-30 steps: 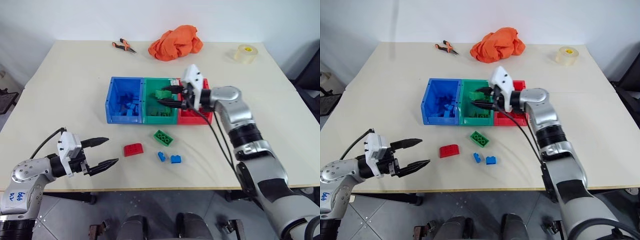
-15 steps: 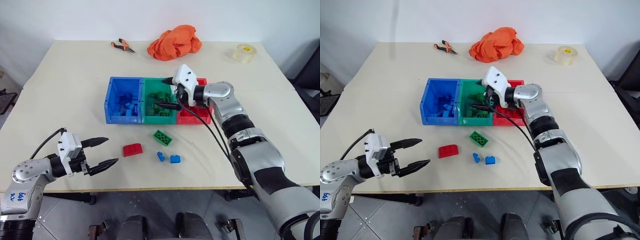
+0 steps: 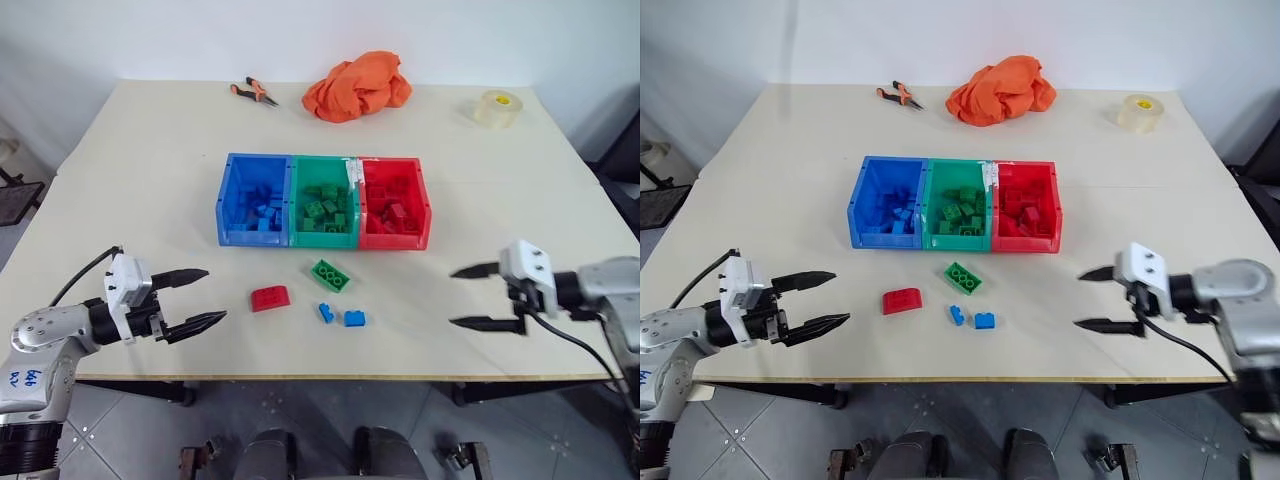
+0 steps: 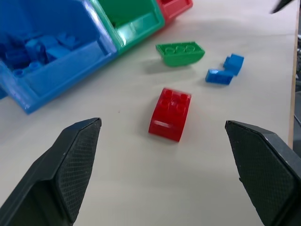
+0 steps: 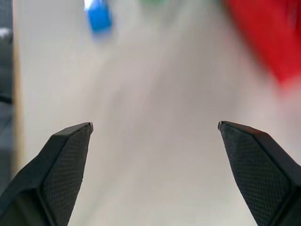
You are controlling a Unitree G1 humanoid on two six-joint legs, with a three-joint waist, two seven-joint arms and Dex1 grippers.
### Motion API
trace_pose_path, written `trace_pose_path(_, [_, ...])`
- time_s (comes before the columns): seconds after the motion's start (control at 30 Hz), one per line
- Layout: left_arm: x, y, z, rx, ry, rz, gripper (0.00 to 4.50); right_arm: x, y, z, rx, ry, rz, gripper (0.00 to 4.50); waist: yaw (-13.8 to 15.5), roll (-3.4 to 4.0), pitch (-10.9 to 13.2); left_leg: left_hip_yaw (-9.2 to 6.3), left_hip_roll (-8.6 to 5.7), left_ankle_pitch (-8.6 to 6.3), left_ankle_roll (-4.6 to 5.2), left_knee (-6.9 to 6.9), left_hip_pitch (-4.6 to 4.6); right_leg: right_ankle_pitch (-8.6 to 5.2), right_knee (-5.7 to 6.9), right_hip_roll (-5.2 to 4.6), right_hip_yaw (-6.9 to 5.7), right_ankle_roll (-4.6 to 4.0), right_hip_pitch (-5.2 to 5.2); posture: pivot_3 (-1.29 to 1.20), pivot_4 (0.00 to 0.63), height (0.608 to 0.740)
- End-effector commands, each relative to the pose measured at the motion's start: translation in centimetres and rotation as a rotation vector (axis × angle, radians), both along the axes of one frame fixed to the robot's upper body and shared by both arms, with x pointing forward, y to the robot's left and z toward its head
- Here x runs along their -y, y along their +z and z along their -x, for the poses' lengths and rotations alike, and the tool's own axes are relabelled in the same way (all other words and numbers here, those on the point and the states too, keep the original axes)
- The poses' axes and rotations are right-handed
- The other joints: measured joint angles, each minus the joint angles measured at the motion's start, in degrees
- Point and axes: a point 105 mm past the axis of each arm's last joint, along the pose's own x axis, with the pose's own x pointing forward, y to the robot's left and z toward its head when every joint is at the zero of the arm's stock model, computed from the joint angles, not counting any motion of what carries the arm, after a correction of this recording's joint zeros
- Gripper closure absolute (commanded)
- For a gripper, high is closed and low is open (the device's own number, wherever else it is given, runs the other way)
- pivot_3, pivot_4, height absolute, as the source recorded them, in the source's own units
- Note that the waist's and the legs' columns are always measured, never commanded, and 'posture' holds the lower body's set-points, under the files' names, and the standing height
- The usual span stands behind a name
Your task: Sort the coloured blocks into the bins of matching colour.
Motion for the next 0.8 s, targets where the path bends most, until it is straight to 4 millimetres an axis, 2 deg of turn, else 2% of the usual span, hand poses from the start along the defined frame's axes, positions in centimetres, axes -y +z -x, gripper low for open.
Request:
trace_pose_path(0.03, [-0.4,1.1,-0.1,0.033,-0.017,-0.013,0.0,0.1,1.6,0.4,0.059,-0.013,0.014,0.03,-0.2,-0.01,0.0,0.03,0.02,0.0,0.0,0.0,0.04,0.0,0.01,0.0,0.01,0.0,0.0,0.0,0.15,0.74])
trace_pose_path(0.13, [-0.4,1.4,-0.4,0.043,-0.021,-0.011,0.0,-1.2,1.5,0.4,0.068,-0.008,-0.004,0.03,-0.1,0.0,0.0,0.03,0.04,0.0,-0.01,0.0,0.04,0.0,0.05,-0.02,0.09,0.0,-0.05,0.0,0.15,0.74])
trace_pose_path(0.23, [0.1,1.7,-0.6,0.053,-0.034,-0.016,0.0,-4.9,1.0,-0.3,0.068,0.037,-0.038,0.03,-0.1,-0.06,0.0,-0.02,0.05,-0.01,-0.01,0.0,0.02,0.0,0.06,-0.05,0.36,0.0,-0.08,0.0,0.15,0.74])
trace_pose_path(0.4, [0.8,1.7,-0.5,0.058,-0.046,-0.013,0.0,-8.7,-0.1,-1.4,0.065,0.087,-0.058,0.03,0.2,-0.07,0.0,-0.08,0.03,-0.01,-0.02,0.01,-0.05,0.0,0.07,-0.07,0.51,0.0,-0.15,0.0,0.15,0.74])
trace_pose_path(0.53, [1.6,1.8,0.2,0.071,-0.027,0.019,0.0,-12.5,-2.3,-1.7,0.018,0.17,-0.066,0.03,0.4,-0.1,-0.1,-0.12,0.01,-0.01,-0.02,0.02,-0.08,0.0,0.08,-0.08,0.51,0.0,-0.16,0.0,0.15,0.74])
trace_pose_path(0.67, [1.3,1.4,1.5,0.054,0.013,0.024,0.0,-14.1,-3.0,-1.9,0.0,0.216,-0.089,0.03,0.3,-0.11,-0.1,-0.15,0.0,-0.01,-0.02,0.02,-0.09,0.0,0.11,-0.07,0.51,0.0,-0.16,0.0,0.15,0.74])
trace_pose_path(0.8, [1.2,1.5,1.9,0.063,0.049,0.033,0.0,-15.1,-3.8,-1.8,-0.016,0.254,-0.09,0.03,0.5,-0.13,-0.1,-0.19,-0.01,-0.01,-0.01,0.06,-0.09,0.0,0.1,-0.07,0.49,0.0,-0.12,0.0,0.15,0.74])
